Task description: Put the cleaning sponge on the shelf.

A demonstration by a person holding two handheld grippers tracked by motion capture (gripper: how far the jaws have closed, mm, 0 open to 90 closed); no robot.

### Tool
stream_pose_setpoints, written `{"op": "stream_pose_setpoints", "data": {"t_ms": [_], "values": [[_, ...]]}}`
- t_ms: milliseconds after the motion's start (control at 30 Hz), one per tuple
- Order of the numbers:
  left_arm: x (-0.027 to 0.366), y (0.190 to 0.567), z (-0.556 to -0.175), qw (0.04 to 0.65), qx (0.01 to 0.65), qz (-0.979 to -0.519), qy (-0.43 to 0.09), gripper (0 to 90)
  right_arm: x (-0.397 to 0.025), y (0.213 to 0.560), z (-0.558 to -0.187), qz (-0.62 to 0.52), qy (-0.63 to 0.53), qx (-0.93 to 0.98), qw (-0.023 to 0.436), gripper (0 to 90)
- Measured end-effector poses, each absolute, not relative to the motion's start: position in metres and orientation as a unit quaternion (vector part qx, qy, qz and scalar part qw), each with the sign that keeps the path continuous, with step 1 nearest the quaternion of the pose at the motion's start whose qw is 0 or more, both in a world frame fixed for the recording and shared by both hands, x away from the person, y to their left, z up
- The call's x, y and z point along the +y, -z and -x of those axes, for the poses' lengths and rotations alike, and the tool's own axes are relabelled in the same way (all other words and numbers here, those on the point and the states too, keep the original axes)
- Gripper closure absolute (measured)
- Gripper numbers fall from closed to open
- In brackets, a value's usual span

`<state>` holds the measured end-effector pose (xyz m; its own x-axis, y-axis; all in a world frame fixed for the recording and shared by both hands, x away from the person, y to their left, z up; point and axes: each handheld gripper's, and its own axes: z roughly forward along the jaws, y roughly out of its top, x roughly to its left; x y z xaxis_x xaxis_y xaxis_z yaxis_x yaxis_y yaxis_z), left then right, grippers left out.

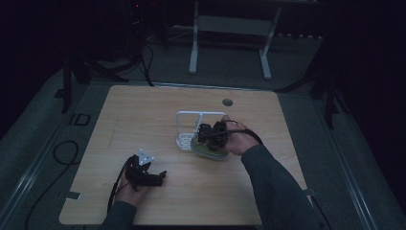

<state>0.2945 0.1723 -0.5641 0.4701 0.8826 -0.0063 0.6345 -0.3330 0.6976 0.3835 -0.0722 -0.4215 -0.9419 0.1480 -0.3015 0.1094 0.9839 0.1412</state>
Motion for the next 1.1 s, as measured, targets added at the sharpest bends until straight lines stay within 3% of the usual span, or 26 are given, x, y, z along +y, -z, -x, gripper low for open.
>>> {"op": "stream_pose_setpoints", "data": {"t_ms": [1100], "values": [[0.172,0.564,-0.295,0.324,0.477,-0.795,-0.19,4.1,-0.038,0.415,-0.38,-0.005,-0.052,0.98,0.19,71.9]]}}
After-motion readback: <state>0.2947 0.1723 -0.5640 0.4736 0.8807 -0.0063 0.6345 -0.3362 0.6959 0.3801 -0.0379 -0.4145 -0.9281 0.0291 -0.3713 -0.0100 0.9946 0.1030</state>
